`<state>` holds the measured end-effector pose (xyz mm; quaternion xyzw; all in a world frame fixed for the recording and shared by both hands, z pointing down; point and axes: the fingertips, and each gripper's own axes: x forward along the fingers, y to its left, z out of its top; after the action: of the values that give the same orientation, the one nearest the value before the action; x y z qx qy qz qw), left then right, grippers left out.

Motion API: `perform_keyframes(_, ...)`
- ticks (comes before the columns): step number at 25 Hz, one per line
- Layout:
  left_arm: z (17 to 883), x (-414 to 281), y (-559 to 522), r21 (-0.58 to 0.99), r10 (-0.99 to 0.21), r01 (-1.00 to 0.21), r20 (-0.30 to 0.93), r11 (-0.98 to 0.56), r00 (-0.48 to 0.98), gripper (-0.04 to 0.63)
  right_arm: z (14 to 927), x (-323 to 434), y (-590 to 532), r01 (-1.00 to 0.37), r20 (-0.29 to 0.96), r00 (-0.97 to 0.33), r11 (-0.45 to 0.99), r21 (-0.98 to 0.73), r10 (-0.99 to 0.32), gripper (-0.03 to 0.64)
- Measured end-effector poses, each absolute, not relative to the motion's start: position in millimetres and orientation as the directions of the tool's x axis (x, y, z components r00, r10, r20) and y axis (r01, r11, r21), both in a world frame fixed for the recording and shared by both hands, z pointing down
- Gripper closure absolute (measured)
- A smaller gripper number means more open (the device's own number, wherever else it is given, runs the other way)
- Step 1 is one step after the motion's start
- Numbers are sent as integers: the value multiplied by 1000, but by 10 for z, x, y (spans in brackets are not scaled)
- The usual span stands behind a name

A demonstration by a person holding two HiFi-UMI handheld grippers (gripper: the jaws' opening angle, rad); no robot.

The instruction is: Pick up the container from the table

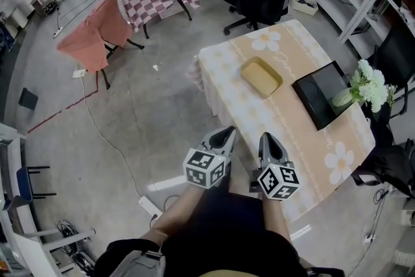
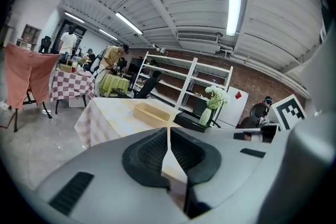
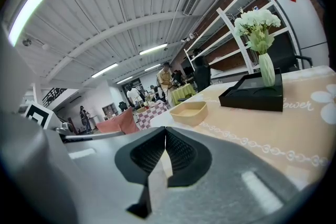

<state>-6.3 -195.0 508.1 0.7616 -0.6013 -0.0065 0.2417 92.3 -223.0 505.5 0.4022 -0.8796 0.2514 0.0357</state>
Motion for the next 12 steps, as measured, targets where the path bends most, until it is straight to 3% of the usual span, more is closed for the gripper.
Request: perform_keyframes(12,5051,-53,-2536,382,-884,-889,283,-253,373,571,5035,839,-2625,-764,283,-624,492,-417,-729,612)
